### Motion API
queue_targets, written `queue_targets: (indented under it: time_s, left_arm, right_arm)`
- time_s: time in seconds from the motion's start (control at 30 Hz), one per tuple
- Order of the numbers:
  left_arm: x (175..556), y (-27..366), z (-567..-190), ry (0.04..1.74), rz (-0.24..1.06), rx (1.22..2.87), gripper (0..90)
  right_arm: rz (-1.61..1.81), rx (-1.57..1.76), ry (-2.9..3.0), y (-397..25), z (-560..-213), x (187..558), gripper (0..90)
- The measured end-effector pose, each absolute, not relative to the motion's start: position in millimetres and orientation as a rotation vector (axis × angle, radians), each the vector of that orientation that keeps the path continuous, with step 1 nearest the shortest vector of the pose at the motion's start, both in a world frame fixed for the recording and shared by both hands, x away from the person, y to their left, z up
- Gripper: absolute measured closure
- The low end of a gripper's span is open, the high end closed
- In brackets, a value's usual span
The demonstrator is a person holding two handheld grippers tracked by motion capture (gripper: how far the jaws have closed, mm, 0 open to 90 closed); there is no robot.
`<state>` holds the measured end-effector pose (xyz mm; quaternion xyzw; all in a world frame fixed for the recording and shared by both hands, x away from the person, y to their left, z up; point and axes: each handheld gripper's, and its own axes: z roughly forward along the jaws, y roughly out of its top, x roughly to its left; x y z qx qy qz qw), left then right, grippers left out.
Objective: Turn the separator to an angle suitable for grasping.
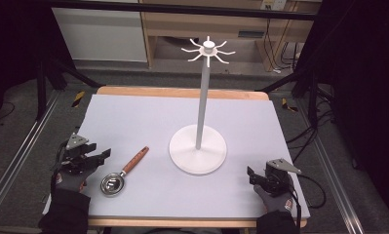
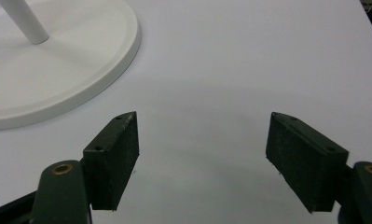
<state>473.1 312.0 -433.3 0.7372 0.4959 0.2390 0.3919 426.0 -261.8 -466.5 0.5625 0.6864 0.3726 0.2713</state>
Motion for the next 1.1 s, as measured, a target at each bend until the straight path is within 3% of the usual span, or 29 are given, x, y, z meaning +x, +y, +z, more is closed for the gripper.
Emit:
queue_targets:
  time_s: [0.4, 1.1]
  left_arm:
    - [466.5, 297.8, -421.9, 1.219, 0.567, 1.893, 38.7]
    - [465.0, 261.7, -422.4, 1.124, 0.525, 2.077, 41.9]
  right_arm:
    - [1.014, 1.484, 1.838, -259.3, -463.5, 417.9, 25.5]
    - [1.000, 1.484, 1.880, -255.2, -466.8, 420.3, 26.7]
